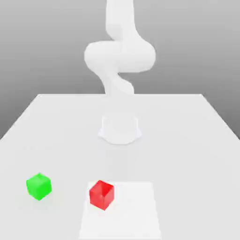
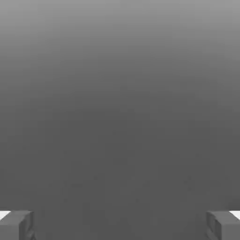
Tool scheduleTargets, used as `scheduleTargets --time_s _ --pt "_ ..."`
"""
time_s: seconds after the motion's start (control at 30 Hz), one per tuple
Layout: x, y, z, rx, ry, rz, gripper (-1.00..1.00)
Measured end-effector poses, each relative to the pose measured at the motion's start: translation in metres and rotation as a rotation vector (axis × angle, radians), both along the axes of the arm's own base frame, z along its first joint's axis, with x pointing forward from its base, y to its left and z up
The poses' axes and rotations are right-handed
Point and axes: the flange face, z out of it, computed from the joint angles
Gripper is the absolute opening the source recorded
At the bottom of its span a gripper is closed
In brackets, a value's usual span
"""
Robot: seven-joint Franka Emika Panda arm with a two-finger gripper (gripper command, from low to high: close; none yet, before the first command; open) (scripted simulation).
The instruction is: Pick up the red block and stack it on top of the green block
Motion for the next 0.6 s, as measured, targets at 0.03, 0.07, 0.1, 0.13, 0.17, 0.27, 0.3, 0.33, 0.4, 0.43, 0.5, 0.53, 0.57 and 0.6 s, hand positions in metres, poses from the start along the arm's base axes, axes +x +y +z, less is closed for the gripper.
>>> scheduleTargets --time_s 0.03,0.07,0.1,0.13,0.17,0.27,0.3,0.33,0.4,0.43,0.5,0.53,0.57,0.6 --pt "0.014 -0.004 -0.025 0.024 0.040 -0.016 0.00" --pt "0.026 -0.007 -0.049 0.045 0.079 -0.032 0.00" --pt "0.036 -0.010 -0.074 0.065 0.118 -0.050 0.00" --pt "0.045 -0.013 -0.099 0.082 0.157 -0.068 0.00" --pt "0.052 -0.015 -0.124 0.098 0.195 -0.086 0.00" --pt "0.064 -0.021 -0.199 0.136 0.308 -0.147 0.00" --pt "0.066 -0.022 -0.224 0.146 0.347 -0.170 0.00" --pt "0.065 -0.024 -0.248 0.154 0.383 -0.192 0.00" --pt "0.061 -0.027 -0.295 0.164 0.455 -0.240 0.00" --pt "0.057 -0.028 -0.318 0.167 0.491 -0.264 0.00" --pt "0.045 -0.031 -0.362 0.168 0.560 -0.315 0.00" --pt "0.037 -0.033 -0.383 0.165 0.593 -0.342 0.00" --pt "0.029 -0.036 -0.403 0.162 0.626 -0.370 0.00" --pt "0.019 -0.040 -0.422 0.158 0.658 -0.403 0.00"
